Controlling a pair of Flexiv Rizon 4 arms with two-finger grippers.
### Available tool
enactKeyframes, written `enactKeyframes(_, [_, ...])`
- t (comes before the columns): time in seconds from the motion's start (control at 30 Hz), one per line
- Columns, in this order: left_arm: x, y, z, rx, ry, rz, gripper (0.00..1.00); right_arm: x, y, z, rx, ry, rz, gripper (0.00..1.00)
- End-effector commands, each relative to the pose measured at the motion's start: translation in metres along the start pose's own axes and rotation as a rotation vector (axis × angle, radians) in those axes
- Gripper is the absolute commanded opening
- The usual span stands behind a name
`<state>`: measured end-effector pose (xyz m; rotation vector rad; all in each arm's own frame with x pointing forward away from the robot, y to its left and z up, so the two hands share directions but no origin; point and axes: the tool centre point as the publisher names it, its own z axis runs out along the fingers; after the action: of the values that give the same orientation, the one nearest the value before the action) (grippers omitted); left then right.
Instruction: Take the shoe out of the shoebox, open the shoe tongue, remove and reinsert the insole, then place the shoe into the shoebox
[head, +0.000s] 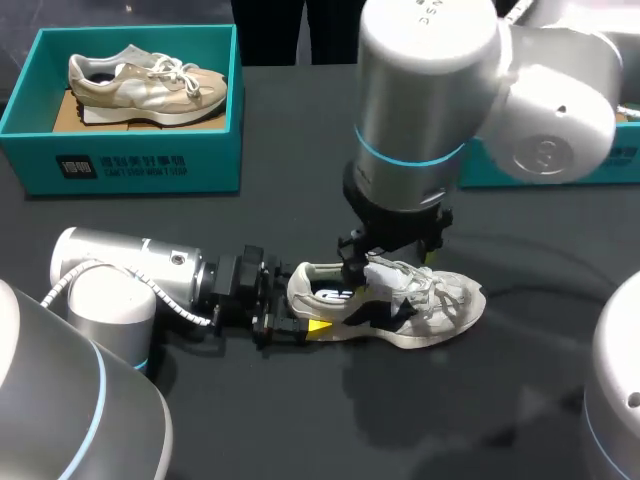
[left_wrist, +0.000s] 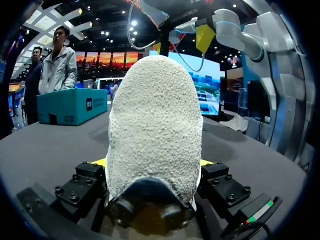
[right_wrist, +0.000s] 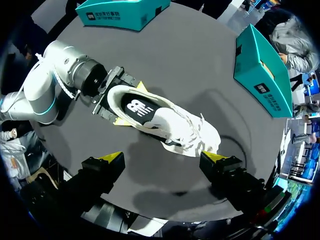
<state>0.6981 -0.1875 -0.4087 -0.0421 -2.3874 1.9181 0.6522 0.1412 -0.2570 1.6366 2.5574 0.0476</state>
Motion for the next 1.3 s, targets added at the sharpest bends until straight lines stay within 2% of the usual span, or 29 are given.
enactKeyframes(0.03, [-0.001,0.001,0.000,-0.002,-0.001,0.000,0.00,0.030,0.019,0.013,0.123,-0.125,0.041,1.00])
enactKeyframes(0.77, [-0.001,0.001,0.000,-0.002,-0.001,0.000,0.00,0.025,0.033,0.046,0.109,-0.225,0.219,1.00])
enactKeyframes(1.3, [-0.001,0.001,0.000,-0.002,-0.001,0.000,0.00,0.013,0.032,0.058,0.097,-0.285,0.297,1.00])
